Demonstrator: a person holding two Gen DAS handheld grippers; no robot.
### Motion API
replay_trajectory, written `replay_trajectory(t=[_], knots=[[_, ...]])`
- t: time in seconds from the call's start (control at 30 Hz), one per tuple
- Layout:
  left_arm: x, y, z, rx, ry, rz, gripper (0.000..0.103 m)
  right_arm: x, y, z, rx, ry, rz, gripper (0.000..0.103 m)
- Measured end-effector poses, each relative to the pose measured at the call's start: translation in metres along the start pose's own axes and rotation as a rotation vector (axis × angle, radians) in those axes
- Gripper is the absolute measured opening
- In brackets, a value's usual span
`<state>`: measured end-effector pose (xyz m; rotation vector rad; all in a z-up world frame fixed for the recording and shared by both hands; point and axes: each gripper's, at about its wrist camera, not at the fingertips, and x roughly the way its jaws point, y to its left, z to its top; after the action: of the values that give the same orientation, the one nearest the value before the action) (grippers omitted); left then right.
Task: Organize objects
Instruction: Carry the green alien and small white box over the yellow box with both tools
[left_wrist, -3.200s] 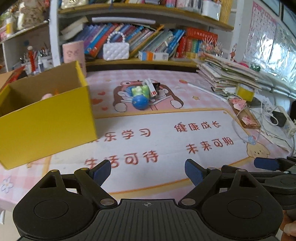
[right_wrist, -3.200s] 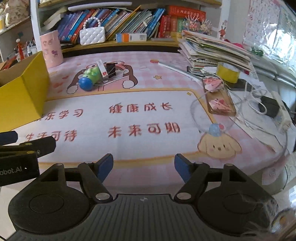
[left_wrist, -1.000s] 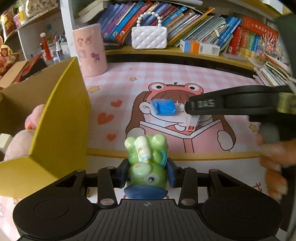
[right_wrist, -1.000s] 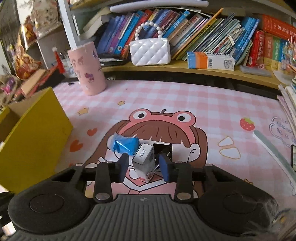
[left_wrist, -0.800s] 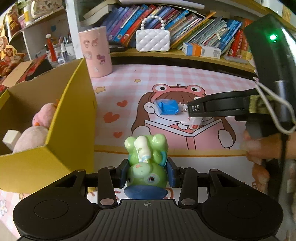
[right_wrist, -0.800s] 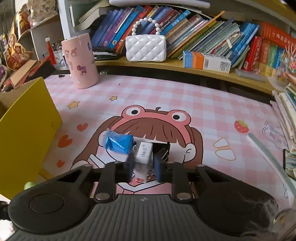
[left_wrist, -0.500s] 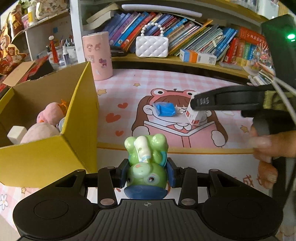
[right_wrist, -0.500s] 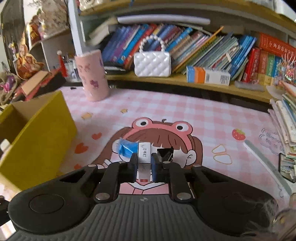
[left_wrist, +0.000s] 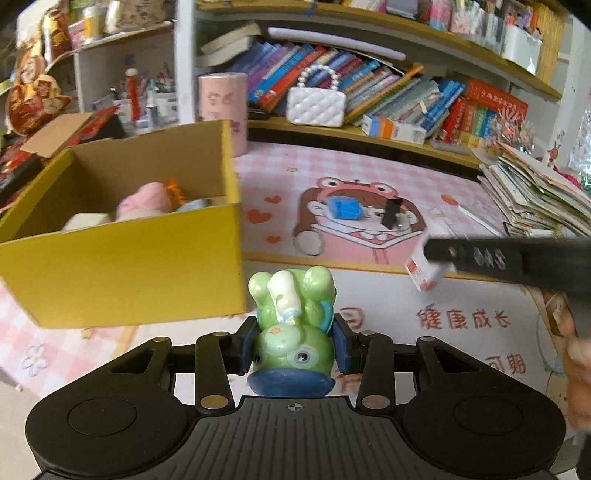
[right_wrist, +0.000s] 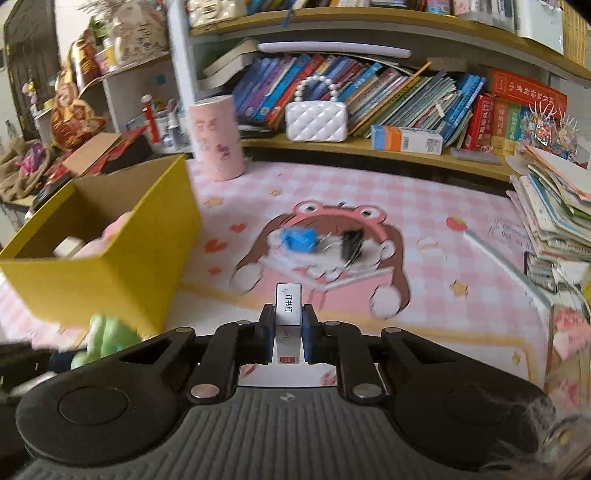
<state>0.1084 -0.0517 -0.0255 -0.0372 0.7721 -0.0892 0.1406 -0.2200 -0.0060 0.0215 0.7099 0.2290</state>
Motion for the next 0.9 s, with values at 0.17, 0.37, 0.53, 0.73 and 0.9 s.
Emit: replay_trajectory(t=[0.17, 0.37, 0.53, 0.73, 0.9], knots=[[-0.026, 0.027, -0.014, -0.024, -0.017, 0.032, 0.039, -0.020, 0.035, -0.026, -0.023, 0.045, 0.028, 0.014], [-0.054, 0.062, -0.036, -0.066, -0.018, 0.058, 0.039, -0.033, 0.085, -0.055, -0.078, 0.103, 0.082, 0.014], [-0.078, 0.088, -0.052, -0.077, -0.028, 0.078, 0.039, -0.042, 0.118, -0.067, -0.090, 0.110, 0.110, 0.014], [-0.099, 0.112, -0.065, -0.079, -0.042, 0.094, 0.039, -0.049, 0.150, -0.077, -0.097, 0.115, 0.132, 0.014], [-0.112, 0.128, -0.073, -0.075, -0.060, 0.098, 0.039, -0.055, 0.170, -0.085, -0.096, 0.111, 0.134, 0.014]])
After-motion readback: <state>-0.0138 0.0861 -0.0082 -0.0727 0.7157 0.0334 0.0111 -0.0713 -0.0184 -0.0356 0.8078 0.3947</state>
